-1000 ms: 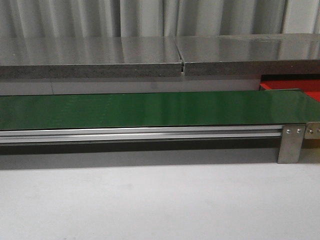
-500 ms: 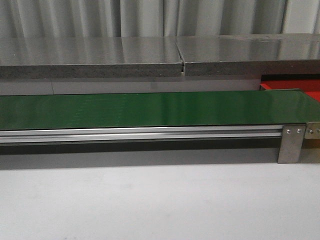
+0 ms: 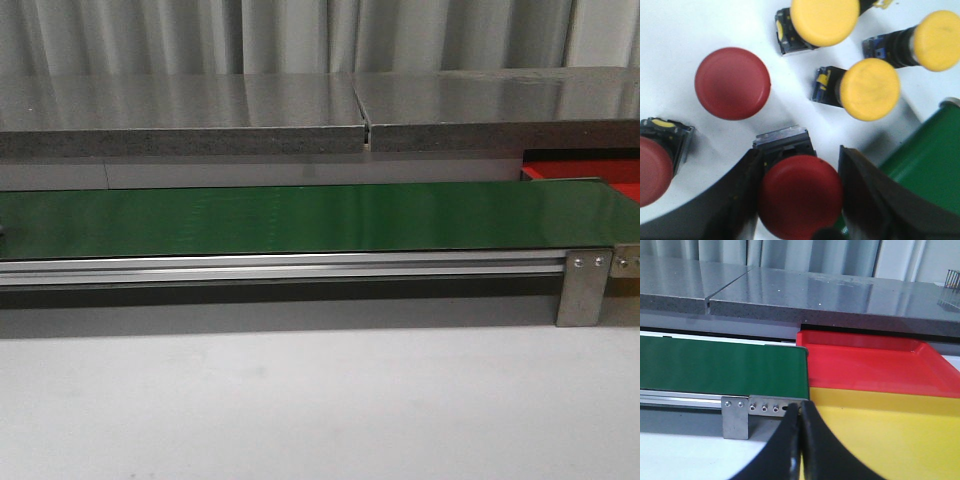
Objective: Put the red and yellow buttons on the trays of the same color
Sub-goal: 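Grasp a red button from the pile with the left gripper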
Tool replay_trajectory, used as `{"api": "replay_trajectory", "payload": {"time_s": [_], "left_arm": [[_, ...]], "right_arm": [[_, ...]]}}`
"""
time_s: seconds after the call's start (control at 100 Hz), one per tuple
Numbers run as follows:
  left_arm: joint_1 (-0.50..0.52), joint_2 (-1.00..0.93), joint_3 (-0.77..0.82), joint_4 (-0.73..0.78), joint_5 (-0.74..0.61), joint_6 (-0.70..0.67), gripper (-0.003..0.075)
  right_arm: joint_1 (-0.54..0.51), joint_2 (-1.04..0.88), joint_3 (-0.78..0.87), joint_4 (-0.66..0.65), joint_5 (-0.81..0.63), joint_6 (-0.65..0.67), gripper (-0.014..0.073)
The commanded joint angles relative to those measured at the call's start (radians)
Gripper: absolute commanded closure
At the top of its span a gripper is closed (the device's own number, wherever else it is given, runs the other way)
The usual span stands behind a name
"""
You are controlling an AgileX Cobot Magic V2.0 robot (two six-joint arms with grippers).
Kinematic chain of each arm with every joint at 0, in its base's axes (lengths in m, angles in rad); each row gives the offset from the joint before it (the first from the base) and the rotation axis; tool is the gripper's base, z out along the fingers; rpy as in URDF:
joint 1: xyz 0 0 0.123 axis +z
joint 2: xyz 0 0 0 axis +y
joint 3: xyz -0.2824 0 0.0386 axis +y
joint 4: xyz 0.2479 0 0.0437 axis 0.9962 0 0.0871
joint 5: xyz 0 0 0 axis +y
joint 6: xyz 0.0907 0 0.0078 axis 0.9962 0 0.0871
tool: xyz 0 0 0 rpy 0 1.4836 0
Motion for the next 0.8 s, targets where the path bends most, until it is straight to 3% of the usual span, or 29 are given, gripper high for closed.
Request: {"api": "replay_trajectory", "payload": {"time_s": [0.0, 0.31, 0.79], "left_arm": [[-0.004, -0.112, -0.033, -0.019, -0.001, 0.04, 0.05], [-0.055, -0.219, -0.033, -0.017, 0.05, 0.098, 0.05], [-0.193, -0.176, -0.033, -0.02, 0.09, 0.155, 0.05]], "right_arm": [[0.002, -0.015, -0.01, -0.003, -0.074, -0.001, 0.0661], [0.002, -0.015, -0.01, -0.003, -0.074, -0.001, 0.0661], [0.002, -0.015, -0.01, -0.003, -0.074, -0.001, 0.0661]]}}
